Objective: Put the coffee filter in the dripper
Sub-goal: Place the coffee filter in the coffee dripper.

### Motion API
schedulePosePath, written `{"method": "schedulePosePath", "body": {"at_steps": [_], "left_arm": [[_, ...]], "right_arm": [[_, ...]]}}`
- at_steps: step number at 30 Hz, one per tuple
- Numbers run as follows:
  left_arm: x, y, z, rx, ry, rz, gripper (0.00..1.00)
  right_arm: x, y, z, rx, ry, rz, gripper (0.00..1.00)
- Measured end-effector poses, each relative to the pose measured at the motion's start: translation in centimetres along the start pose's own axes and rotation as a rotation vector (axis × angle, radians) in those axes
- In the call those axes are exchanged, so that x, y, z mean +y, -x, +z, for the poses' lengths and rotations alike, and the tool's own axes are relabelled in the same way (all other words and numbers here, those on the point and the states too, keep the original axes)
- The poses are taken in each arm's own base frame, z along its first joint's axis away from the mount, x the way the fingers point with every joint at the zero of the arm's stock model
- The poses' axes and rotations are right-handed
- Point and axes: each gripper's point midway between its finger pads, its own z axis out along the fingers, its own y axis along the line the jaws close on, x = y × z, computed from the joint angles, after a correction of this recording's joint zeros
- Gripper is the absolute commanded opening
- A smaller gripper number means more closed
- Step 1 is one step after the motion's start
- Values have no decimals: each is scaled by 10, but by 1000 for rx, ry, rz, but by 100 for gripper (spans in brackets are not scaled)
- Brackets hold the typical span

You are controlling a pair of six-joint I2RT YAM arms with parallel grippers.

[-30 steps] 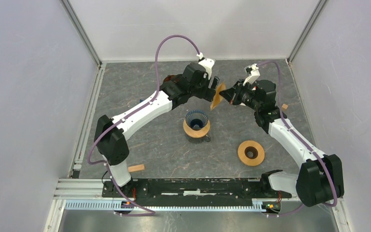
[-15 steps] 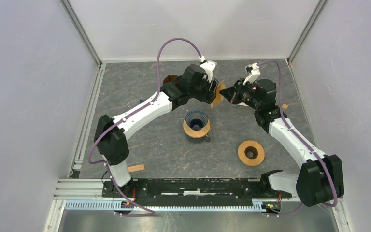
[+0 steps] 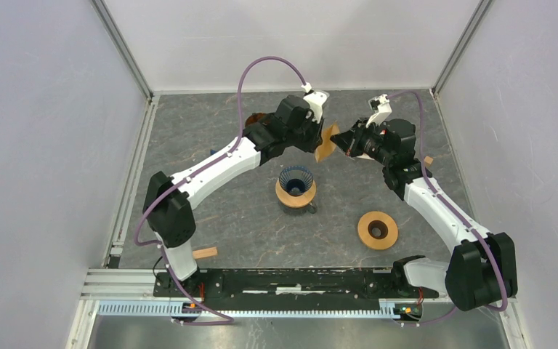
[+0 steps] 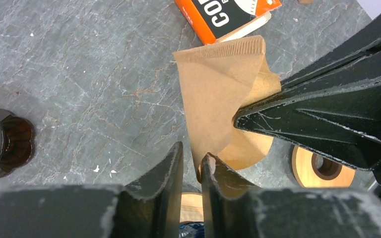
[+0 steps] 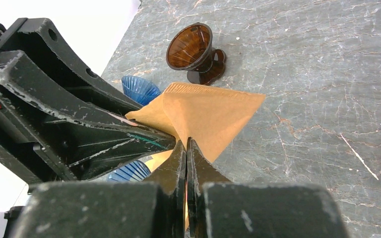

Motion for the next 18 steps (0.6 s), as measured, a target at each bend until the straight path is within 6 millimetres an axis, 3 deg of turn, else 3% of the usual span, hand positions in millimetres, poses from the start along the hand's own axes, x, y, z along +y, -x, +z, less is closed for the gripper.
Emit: {"method": "schedulePosePath", "body": {"at_steps": [5, 11, 18], "left_arm": [[-3, 2, 6, 3, -14, 0, 2], [-3, 5, 7, -1, -12, 1, 2], [6, 6, 8, -3, 40, 8, 2]], "right_arm": [[-4, 1, 0, -6, -20, -14, 0], [-13, -5, 1, 11, -84, -64, 1], [-8, 7, 4, -5, -123, -168, 8]]}}
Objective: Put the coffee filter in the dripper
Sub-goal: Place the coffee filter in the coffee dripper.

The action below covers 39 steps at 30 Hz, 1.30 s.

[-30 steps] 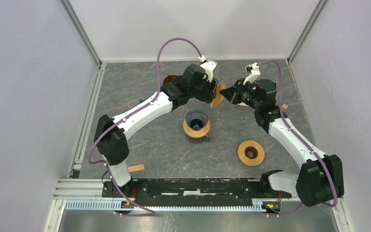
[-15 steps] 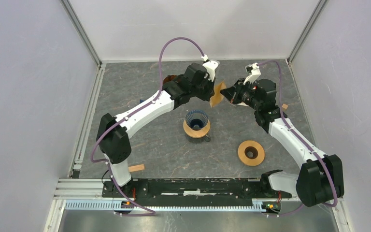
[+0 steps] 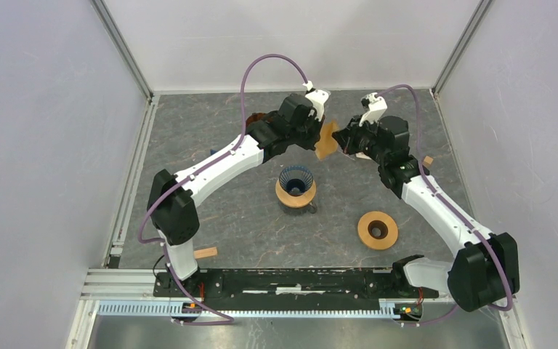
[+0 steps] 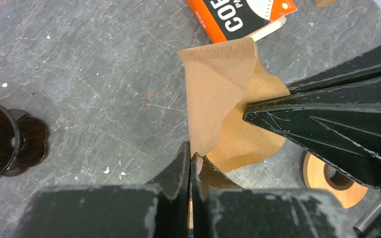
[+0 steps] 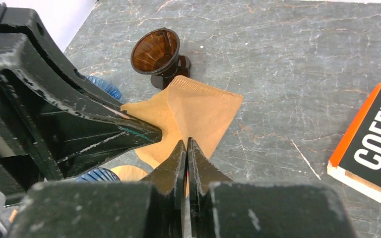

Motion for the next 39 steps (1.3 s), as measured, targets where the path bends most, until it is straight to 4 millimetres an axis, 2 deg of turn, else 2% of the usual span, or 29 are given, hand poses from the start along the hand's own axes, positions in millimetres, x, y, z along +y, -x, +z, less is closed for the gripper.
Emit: {"method": "schedulePosePath", "body": {"at_steps": [12, 17, 27, 39], "left_arm": [[10, -2, -1, 6, 56, 84, 2], [12, -2, -1, 4, 65, 89, 2], [11, -2, -1, 6, 58, 88, 2], [6, -3, -1, 11, 32, 83, 2]], "right_arm": [[-10, 0, 1, -4, -72, -141, 9], [-12, 0, 2, -4, -92, -197, 16], [-2, -3, 2, 1, -78, -267, 30], [-3, -3, 3, 0, -103, -307, 40]]}}
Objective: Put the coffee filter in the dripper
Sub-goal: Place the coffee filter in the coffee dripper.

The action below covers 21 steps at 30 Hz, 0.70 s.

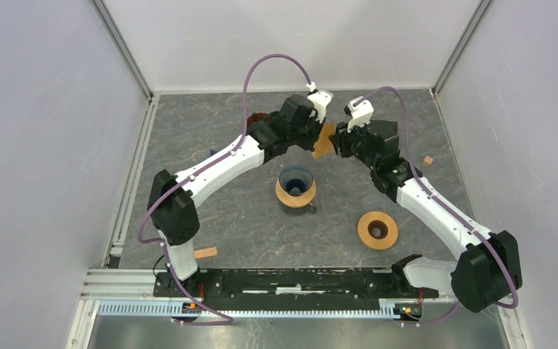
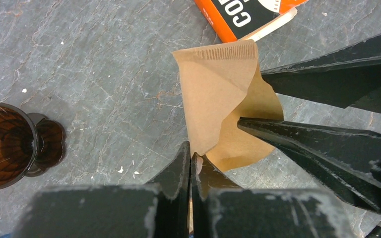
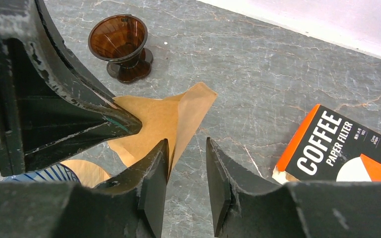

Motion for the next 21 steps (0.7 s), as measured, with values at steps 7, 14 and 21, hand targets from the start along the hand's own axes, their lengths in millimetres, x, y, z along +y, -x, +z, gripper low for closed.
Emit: {"method": "schedulePosePath", "body": {"at_steps": [7, 14, 21], "left_arm": [[-4, 3, -2, -7, -18, -13, 2], [-9, 8, -7, -34, -45, -27, 2], [-9, 10, -14, -48, -48, -33, 2]], "right_arm": [[0, -4, 2, 10, -10, -8, 42], [-1, -8, 4, 25, -13, -7, 35], [-7, -8, 3, 24, -44, -16, 27]]}}
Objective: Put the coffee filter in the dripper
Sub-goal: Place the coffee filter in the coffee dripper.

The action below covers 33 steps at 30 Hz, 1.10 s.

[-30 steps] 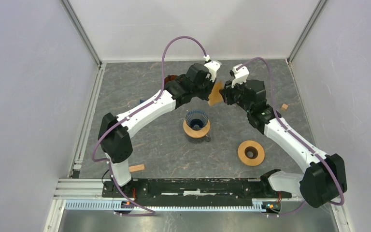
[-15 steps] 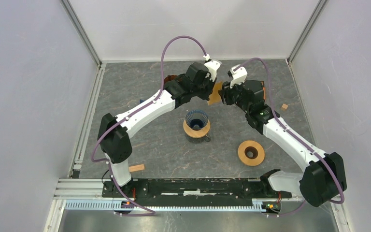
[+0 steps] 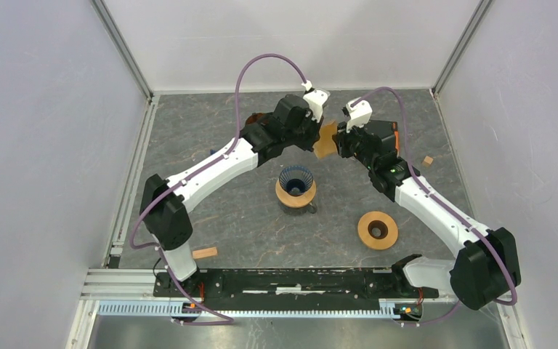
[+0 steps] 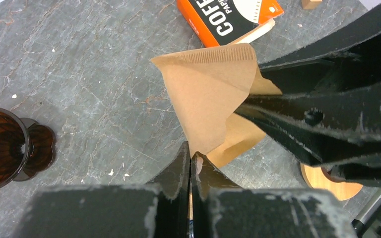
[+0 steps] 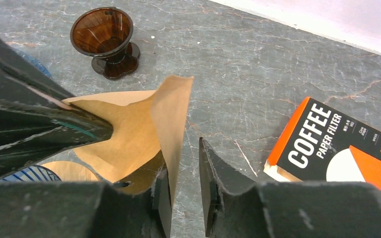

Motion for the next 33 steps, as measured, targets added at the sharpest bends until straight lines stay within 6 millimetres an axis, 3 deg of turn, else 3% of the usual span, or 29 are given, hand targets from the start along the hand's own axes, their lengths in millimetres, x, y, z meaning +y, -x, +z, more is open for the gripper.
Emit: {"method": "schedulePosePath", "body": {"at_steps": [15, 33], "left_arm": [[4, -6, -4, -6, 11, 23, 2], [23, 0, -4, -30, 108, 72, 18]], "right_arm": [[-5, 0, 0, -1, -24, -31, 0], [3, 5, -3, -4, 15, 10, 0]]}}
